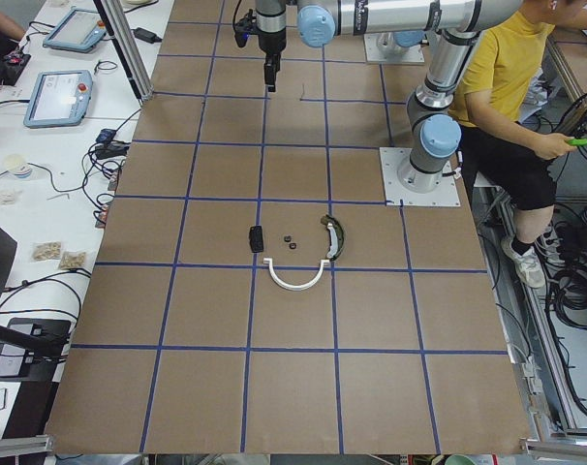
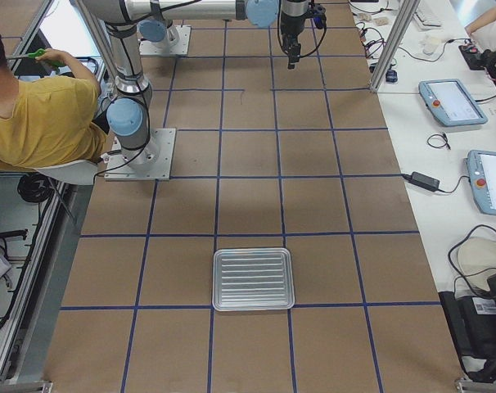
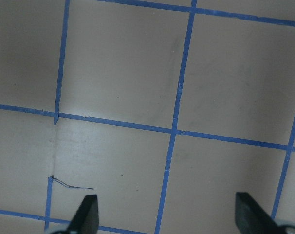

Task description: Place bearing gear from tray to pile

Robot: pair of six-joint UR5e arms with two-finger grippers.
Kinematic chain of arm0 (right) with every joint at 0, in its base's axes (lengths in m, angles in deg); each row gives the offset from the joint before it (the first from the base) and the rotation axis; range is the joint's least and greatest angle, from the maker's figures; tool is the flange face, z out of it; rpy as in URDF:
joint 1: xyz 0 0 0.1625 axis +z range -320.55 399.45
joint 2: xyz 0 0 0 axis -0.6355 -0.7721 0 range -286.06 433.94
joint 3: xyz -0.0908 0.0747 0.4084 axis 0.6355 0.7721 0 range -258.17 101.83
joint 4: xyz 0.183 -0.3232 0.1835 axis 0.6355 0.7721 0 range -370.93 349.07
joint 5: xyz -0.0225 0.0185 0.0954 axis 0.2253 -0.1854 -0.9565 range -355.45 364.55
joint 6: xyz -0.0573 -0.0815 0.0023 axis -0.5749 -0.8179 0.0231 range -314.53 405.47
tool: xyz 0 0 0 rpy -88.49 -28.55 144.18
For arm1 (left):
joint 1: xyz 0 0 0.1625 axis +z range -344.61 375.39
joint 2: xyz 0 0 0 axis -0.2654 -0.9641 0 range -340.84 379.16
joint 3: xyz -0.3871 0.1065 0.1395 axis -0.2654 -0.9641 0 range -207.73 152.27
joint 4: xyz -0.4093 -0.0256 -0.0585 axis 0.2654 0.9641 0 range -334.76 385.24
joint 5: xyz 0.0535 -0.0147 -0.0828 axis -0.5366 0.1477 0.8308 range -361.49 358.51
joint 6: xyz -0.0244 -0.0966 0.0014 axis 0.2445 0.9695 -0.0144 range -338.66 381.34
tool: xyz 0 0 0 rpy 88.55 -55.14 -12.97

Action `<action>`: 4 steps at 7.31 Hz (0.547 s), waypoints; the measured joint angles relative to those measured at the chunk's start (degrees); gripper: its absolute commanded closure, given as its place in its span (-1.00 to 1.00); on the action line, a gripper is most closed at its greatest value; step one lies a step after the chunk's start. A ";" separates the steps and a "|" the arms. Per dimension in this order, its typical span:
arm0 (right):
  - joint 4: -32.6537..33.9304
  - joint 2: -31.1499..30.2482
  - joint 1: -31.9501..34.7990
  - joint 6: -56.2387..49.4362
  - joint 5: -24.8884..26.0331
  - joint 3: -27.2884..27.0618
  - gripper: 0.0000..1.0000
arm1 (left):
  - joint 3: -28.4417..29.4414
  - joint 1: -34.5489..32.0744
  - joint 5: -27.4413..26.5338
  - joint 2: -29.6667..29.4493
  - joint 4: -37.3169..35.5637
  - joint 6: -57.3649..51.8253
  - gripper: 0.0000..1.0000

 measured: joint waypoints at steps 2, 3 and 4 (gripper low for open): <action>-0.62 -0.47 -0.06 -0.07 0.32 -0.09 -1.00 | -0.66 0.79 0.06 0.73 0.14 -0.10 -1.00; -0.68 -0.64 -0.10 -0.12 0.38 -0.16 -1.00 | -0.89 1.37 0.17 0.86 0.13 -0.12 -1.00; -0.68 -0.70 -0.11 -0.27 0.43 -0.21 -1.00 | -1.02 1.81 0.18 0.97 0.12 -0.12 -1.00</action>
